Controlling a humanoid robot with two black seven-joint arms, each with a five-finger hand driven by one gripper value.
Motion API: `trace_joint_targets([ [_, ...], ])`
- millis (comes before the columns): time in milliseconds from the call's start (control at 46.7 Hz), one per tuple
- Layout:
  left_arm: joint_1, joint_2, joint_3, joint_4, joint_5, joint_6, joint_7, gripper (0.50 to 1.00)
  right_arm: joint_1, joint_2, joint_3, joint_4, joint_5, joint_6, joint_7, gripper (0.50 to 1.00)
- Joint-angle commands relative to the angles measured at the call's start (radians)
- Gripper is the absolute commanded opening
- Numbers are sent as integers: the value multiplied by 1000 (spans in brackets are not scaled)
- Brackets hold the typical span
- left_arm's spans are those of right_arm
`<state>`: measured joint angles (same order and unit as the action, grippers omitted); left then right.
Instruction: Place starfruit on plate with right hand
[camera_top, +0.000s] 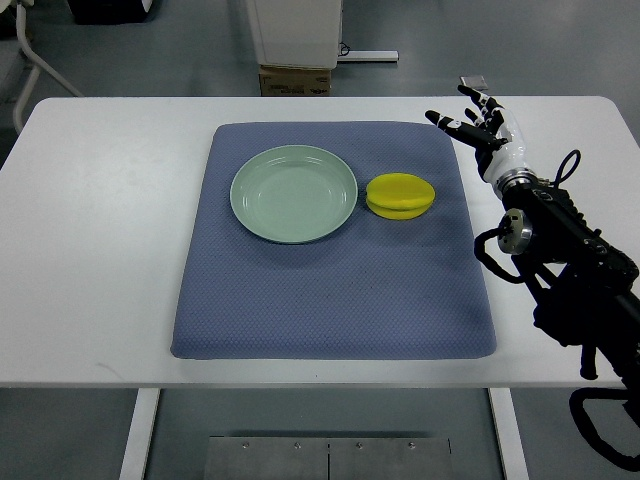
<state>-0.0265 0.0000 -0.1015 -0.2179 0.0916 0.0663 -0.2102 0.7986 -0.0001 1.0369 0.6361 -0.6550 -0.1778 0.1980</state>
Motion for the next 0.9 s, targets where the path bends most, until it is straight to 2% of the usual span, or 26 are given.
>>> trace_joint_targets([
  [0, -1, 0, 0, 0, 0, 0, 0, 1000, 1, 0, 0, 0, 0, 0, 0, 1000],
  [878, -1, 0, 0, 0, 0, 0, 0, 1000, 25, 0, -52, 2, 0, 0, 0, 1000],
])
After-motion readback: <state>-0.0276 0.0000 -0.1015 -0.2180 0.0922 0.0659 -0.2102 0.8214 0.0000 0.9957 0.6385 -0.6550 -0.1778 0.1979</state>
